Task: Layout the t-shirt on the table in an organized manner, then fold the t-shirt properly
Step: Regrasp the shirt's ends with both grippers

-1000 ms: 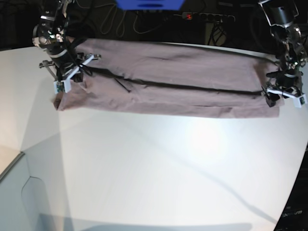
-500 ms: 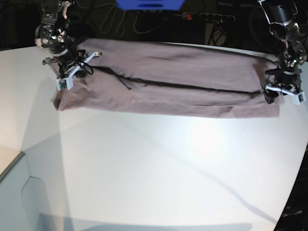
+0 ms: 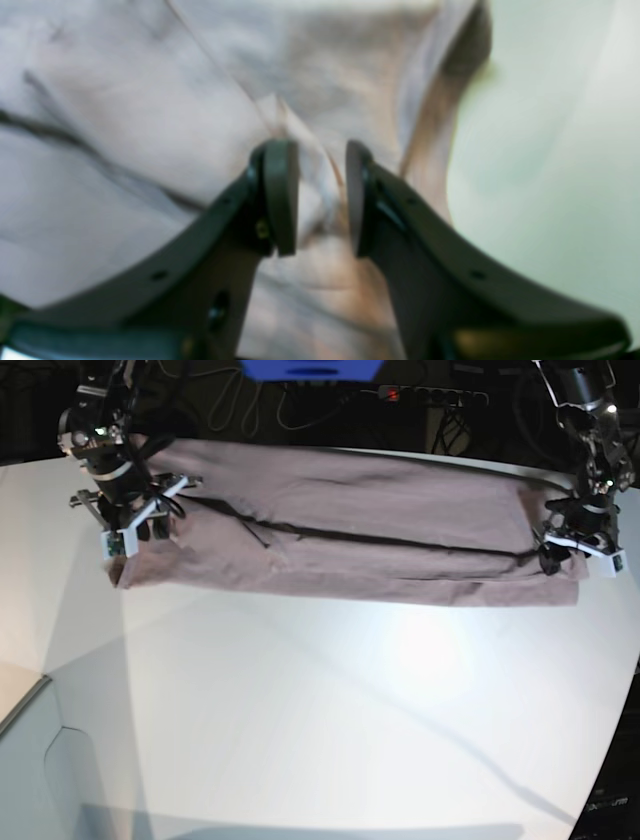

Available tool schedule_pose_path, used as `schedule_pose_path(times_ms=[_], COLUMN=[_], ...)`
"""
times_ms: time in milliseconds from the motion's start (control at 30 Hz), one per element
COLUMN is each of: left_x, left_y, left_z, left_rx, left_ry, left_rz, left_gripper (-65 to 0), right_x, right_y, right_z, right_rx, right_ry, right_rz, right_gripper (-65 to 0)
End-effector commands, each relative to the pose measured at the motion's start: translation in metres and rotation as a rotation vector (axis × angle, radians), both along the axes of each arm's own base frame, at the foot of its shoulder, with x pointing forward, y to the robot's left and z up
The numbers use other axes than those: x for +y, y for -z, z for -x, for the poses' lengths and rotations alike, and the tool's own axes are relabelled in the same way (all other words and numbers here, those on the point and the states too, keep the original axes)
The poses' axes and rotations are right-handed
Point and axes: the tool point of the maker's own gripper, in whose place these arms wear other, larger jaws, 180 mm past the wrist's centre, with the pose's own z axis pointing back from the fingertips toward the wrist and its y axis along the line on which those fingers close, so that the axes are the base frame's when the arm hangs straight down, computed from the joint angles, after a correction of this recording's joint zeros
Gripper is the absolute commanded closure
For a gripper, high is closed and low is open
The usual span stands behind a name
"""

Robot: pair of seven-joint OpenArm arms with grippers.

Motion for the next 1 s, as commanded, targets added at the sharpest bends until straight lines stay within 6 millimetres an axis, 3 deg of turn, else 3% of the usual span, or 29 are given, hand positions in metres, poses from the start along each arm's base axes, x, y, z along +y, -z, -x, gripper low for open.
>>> schedule_pose_path(times_ms=[0,100,300,433,600,967], left_x=[0.008,0.008,0.026,0.026,0.025,0.017], left_y=[-0.013,-0.012,-0.015,-0.016,-0.015,-0.007], left_z=[-0.006,-0.005,0.003,0.003,0.003,0.009], left_rx=[-0.040,-0.039,-0.045,-0.049,-0.046,-0.034], left_ry=[0.003,0.002,-0.056,-0.056,-0.050,-0.055], left_rz=[-0.021,-0.022,-0.024,-0.024,-0.021,-0.001], left_gripper=[-42.1,-42.1,-42.1,-42.8,-52.1,-52.7], right_x=[0.001,0.010,0.020,0.022,0.025,0.025], right_y=[-0.009,-0.012,0.014,0.032,0.045,0.046], right_z=[-0.002,-0.003,-0.008,-0.010,-0.008,-0.010], right_rx=[-0.030,-0.041,0.010,0.048,0.081,0.082], right_ry=[0.001,0.005,0.004,0.011,0.014,0.014], right_rz=[0.000,-0.021,-0.069,-0.094,-0.114,-0.117], right_gripper=[-17.8,-23.0,-37.3,-37.6,-37.6,-37.6])
